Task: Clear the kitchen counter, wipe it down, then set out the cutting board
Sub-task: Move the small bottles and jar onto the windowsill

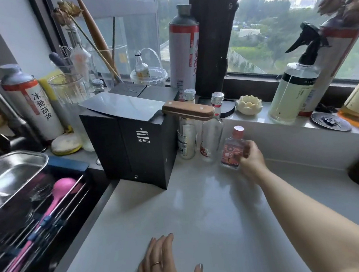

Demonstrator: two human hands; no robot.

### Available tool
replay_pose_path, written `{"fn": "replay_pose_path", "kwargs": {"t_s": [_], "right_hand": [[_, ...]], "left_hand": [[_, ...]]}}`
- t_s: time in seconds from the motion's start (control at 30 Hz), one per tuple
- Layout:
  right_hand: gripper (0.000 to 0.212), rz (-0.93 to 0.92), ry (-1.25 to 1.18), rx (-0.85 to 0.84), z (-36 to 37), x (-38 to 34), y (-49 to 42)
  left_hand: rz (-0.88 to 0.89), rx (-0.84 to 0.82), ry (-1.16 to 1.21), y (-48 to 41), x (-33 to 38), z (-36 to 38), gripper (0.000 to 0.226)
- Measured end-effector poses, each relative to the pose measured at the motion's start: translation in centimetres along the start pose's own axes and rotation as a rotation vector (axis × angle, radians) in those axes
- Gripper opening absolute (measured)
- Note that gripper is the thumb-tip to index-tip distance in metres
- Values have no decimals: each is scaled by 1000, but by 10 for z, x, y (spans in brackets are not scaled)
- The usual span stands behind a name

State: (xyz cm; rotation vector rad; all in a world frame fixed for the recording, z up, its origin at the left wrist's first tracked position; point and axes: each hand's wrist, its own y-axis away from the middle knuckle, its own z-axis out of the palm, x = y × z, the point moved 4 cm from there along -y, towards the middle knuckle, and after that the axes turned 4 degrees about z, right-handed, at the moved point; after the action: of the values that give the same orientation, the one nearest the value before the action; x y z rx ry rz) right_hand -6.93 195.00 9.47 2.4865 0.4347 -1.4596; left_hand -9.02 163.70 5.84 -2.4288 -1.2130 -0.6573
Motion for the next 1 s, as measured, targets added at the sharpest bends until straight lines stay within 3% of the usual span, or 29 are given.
{"fn": "replay_pose_path", "kwargs": {"t_s": [0.27,0.4,0.57,0.63,0.73,0.8,0.9,1.0], "right_hand": [[49,-6,44,63,4,4,-12],[77,57,62,55,-10,4,13],[63,-91,341,145,-82,33,110],[59,-23,575,254,-132,67,150],[75,314,824,320,-209,122,197],[86,460,757,270,-239,147,216],[80,397,562,206,-248,164,224],[83,368,515,238,-246,163,223]], "left_hand": [[23,24,-35,2,-2,3,80],[33,-23,-71,3,-4,3,83],[61,6,-37,5,1,-1,85],[35,32,-9,8,2,-2,90],[26,48,5,10,1,-2,94],[18,46,2,11,0,-3,97],[-13,31,19,11,2,-6,99],[-31,8,54,12,3,-9,89]]}}
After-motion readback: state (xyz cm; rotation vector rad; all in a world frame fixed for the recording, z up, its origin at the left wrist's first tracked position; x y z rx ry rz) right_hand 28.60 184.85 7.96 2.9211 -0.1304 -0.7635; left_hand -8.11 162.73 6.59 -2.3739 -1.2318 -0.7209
